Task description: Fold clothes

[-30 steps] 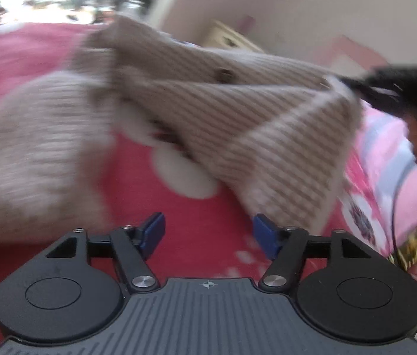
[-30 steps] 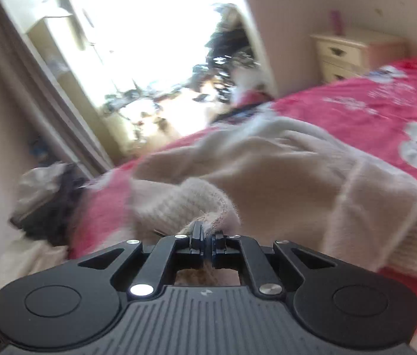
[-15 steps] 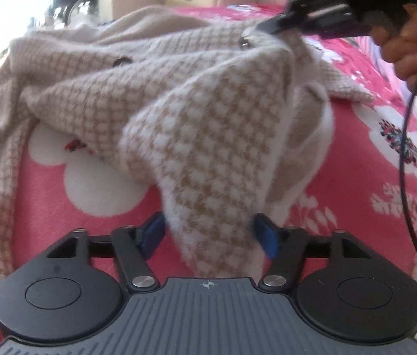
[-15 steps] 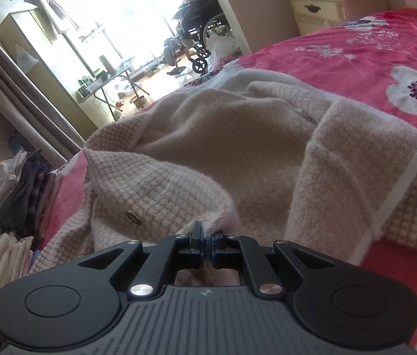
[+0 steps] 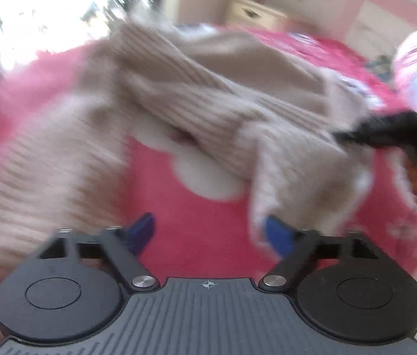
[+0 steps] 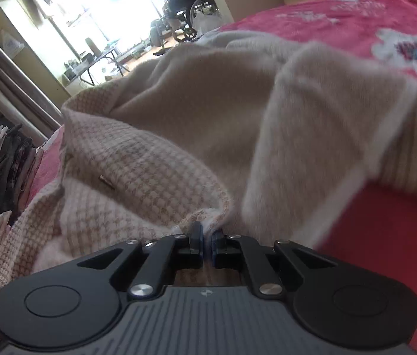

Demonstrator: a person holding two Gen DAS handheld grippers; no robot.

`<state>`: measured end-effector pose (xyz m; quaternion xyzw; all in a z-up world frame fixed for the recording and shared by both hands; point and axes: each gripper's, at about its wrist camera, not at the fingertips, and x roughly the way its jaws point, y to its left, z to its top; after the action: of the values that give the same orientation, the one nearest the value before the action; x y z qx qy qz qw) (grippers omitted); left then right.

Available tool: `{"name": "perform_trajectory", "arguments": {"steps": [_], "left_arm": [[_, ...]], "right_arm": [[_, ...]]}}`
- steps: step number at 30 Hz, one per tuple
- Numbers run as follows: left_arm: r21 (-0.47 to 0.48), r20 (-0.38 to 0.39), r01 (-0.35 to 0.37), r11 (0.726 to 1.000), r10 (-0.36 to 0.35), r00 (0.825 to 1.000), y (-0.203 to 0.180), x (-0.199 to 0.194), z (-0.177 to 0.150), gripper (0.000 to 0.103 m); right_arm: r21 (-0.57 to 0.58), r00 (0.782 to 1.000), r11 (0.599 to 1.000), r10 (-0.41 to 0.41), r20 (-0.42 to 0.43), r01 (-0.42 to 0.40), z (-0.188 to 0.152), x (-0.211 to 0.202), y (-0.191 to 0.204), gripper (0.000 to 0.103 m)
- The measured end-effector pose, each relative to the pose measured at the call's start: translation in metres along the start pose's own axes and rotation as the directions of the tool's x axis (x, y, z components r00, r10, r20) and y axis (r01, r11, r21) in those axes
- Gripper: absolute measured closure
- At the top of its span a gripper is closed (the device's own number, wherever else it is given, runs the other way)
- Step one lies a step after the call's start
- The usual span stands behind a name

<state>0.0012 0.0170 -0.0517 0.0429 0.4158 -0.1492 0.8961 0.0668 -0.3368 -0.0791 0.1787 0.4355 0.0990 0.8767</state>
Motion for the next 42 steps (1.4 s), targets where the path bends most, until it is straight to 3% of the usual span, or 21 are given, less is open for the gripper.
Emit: {"name": "perform_trajectory", "arguments": {"steps": [2, 5, 6, 10, 12, 14, 16, 18, 19, 22, 24, 26, 30, 33, 34, 35, 36, 38, 40, 42], "left_arm": [[0.09, 0.037, -0.139, 0.986, 0.136, 0.99, 0.003, -0.011, 0.003, 0.003], [0.19, 0.06, -0.299, 0.935, 0.293, 0.954, 0.009, -0.019, 0.004, 0.001], [0.203, 0.044, -0.319, 0.926, 0.317, 0.947, 0.013, -0.016, 0.003, 0.0], [0.182, -0.06, -0.29, 0.94, 0.305, 0.951, 0.029, 0.013, -0.009, 0.002], [0.23, -0.094, -0.287, 0.93, 0.315, 0.944, 0.029, 0.029, -0.02, 0.007], [0.27, -0.115, -0.292, 0.918, 0.331, 0.937, 0.028, 0.038, -0.028, 0.023], [0.25, -0.121, -0.286, 0.925, 0.323, 0.939, 0.033, 0.036, -0.03, 0.039], [0.221, -0.116, -0.302, 0.927, 0.332, 0.936, 0.04, 0.027, -0.022, 0.067], [0.204, -0.11, -0.316, 0.927, 0.342, 0.933, 0.044, 0.02, -0.015, 0.075], [0.093, -0.035, -0.38, 0.92, 0.384, 0.923, 0.068, -0.018, 0.02, 0.084], [0.019, 0.024, -0.437, 0.899, 0.437, 0.899, 0.09, -0.047, 0.047, 0.09], [-0.052, 0.075, -0.503, 0.863, 0.505, 0.86, 0.12, -0.079, 0.077, 0.092], [-0.093, 0.116, -0.651, 0.753, 0.658, 0.744, 0.18, -0.113, 0.123, 0.093], [-0.112, -0.036, -0.654, 0.748, 0.654, 0.755, 0.223, -0.094, 0.134, 0.082], [-0.104, -0.087, -0.643, 0.758, 0.637, 0.766, 0.232, -0.086, 0.134, 0.079], [-0.115, -0.125, -0.626, 0.772, 0.614, 0.78, 0.24, -0.08, 0.135, 0.076], [-0.168, -0.131, -0.59, 0.789, 0.576, 0.807, 0.247, -0.084, 0.135, 0.067], [-0.276, -0.135, -0.515, 0.811, 0.498, 0.856, 0.26, -0.093, 0.136, 0.061], [-0.393, -0.134, -0.446, 0.804, 0.429, 0.893, 0.275, -0.106, 0.136, 0.057], [-0.473, -0.135, -0.416, 0.777, 0.403, 0.905, 0.288, -0.117, 0.138, 0.056]], "right_arm": [[-0.03, 0.998, 0.999, -0.032, 0.046, 0.033, -0.013, 0.0, 0.008, 0.096], [0.042, 0.995, 0.999, -0.019, 0.095, 0.015, -0.022, -0.001, 0.001, 0.096], [0.08, 0.995, 0.997, -0.005, 0.099, -0.003, -0.024, -0.001, -0.005, 0.096], [0.185, 0.993, 0.981, 0.034, 0.112, -0.054, -0.025, 0.001, -0.028, 0.096], [0.223, 0.992, 0.972, 0.045, 0.117, -0.07, -0.027, 0.001, -0.034, 0.095], [0.236, 0.992, 0.969, 0.041, 0.122, -0.069, -0.029, 0.001, -0.036, 0.095], [0.239, 0.992, 0.969, 0.032, 0.125, -0.062, -0.031, 0.0, -0.035, 0.094], [0.236, 0.991, 0.97, 0.025, 0.128, -0.055, -0.031, 0.0, -0.033, 0.094], [0.235, 0.991, 0.971, 0.024, 0.13, -0.054, -0.031, 0.0, -0.033, 0.094], [0.238, 0.991, 0.97, 0.026, 0.132, -0.057, -0.032, -0.001, -0.034, 0.094], [0.243, 0.991, 0.968, 0.03, 0.134, -0.062, -0.032, -0.002, -0.035, 0.094], [0.243, 0.991, 0.968, 0.029, 0.134, -0.062, -0.031, -0.003, -0.036, 0.094], [0.236, 0.991, 0.97, 0.031, 0.133, -0.062, -0.031, -0.002, -0.034, 0.094], [0.232, 0.992, 0.97, 0.037, 0.124, -0.065, -0.03, 0.001, -0.034, 0.094], [0.23, 0.992, 0.971, 0.038, 0.121, -0.066, -0.03, 0.001, -0.034, 0.094], [0.23, 0.992, 0.971, 0.039, 0.12, -0.067, -0.03, 0.002, -0.035, 0.093], [0.231, 0.992, 0.971, 0.04, 0.12, -0.067, -0.03, 0.001, -0.035, 0.093], [0.234, 0.992, 0.97, 0.041, 0.12, -0.068, -0.03, 0.001, -0.036, 0.091], [0.247, 0.992, 0.966, 0.042, 0.118, -0.071, -0.03, 0.001, -0.039, 0.091], [0.268, 0.992, 0.96, 0.052, 0.116, -0.082, -0.03, 0.002, -0.043, 0.09]]}}
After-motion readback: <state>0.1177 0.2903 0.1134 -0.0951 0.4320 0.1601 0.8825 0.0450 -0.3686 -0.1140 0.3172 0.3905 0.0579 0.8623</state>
